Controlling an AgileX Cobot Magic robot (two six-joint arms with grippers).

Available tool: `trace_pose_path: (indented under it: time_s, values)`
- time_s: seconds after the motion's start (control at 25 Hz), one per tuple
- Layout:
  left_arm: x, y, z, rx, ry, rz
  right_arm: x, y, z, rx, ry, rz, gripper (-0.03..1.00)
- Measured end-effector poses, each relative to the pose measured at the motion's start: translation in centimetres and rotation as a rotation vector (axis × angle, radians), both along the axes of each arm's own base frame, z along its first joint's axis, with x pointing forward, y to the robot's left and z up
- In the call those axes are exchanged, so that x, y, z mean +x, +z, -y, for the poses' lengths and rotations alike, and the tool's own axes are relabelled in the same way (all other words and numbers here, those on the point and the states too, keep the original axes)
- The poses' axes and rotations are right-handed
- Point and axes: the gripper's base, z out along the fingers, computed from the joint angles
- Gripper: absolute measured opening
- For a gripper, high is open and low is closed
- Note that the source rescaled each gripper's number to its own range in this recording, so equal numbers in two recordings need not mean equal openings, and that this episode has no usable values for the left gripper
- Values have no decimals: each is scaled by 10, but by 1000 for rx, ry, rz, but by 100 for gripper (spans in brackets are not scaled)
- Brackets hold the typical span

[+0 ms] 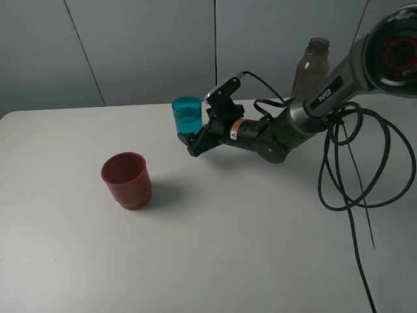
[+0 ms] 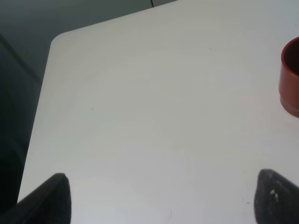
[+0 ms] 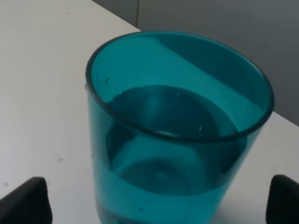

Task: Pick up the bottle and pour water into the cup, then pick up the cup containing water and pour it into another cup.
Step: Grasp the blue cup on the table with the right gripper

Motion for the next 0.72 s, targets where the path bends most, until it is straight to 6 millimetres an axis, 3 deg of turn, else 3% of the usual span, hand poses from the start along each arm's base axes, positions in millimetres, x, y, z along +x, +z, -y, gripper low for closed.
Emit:
trace_pose_path:
  time_s: [0.4, 0.72]
  values:
    - [0, 0, 0, 0, 0, 0, 20, -4, -11, 25, 3, 47, 100]
    - [0, 0, 0, 0, 0, 0, 20, -7, -14, 27, 15, 52, 100]
